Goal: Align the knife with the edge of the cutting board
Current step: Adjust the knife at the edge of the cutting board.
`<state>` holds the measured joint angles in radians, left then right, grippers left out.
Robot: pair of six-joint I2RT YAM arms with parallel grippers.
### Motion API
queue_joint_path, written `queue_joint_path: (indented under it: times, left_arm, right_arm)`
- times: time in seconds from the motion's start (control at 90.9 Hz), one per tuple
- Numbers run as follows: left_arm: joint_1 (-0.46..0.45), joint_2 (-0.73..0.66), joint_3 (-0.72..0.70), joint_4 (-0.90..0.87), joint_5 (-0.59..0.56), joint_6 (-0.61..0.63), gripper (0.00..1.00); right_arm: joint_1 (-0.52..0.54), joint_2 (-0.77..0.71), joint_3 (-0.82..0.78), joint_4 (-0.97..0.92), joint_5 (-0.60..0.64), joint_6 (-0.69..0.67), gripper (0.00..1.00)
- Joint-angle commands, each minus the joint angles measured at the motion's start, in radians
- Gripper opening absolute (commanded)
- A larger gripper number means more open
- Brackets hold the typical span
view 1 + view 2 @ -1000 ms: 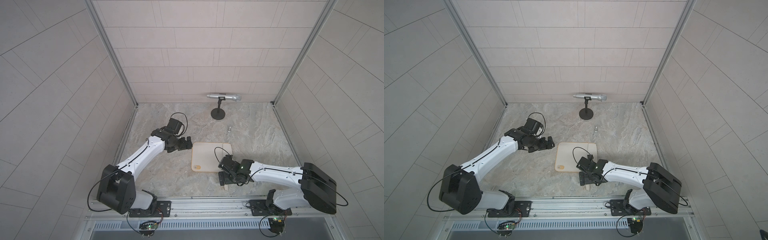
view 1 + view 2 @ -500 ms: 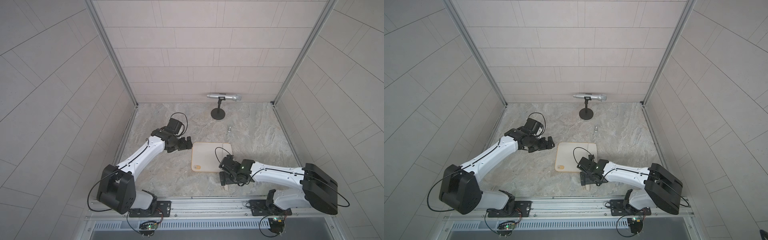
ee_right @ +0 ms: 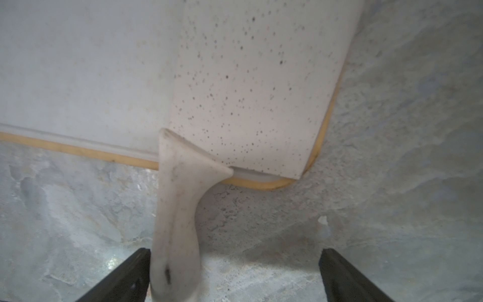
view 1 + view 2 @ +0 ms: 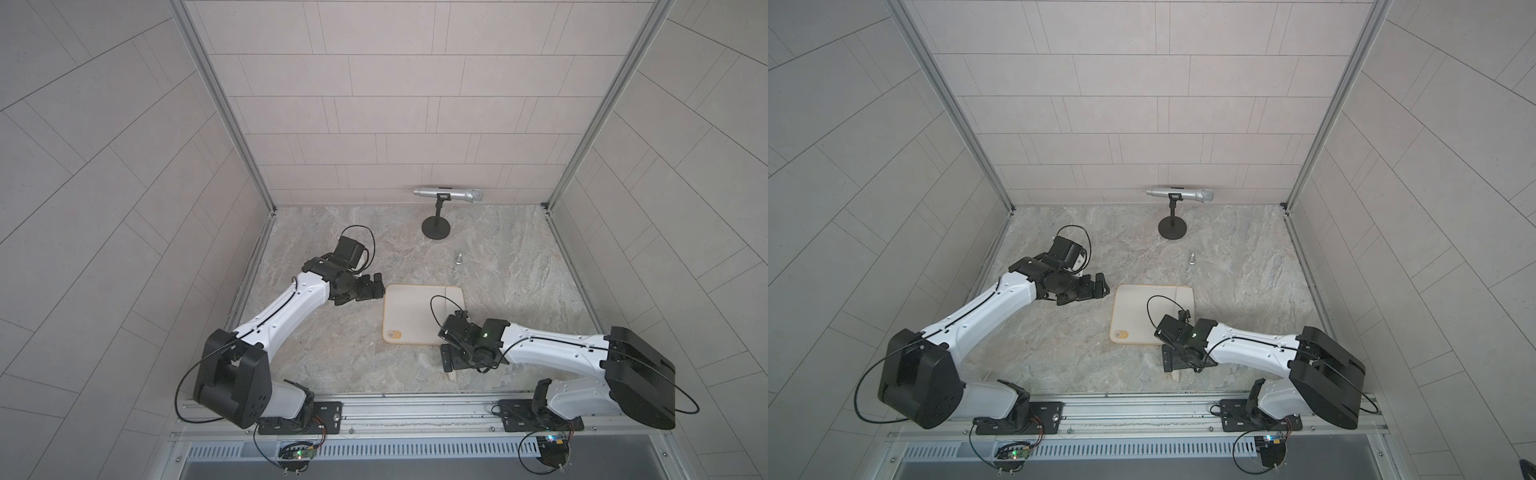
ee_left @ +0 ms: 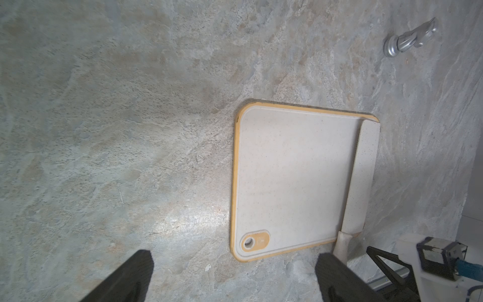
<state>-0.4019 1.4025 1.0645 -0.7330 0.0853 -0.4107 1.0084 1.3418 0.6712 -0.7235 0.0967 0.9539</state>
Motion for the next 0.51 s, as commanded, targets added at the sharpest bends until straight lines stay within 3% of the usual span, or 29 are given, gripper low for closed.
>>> queue_joint_path:
  times: [0.0, 0.495]
  left_arm:
    - [-0.005, 0.008, 0.005, -0.024, 0.003, 0.014, 1.00]
    - [-0.005, 0.006, 0.005, -0.025, -0.002, 0.014, 1.00]
  right_arm:
    - [0.003, -0.012, 0.002, -0.028, 0.028, 0.009, 1.00]
    - [0.004, -0.027, -0.002, -0.037, 0.034, 0.011, 1.00]
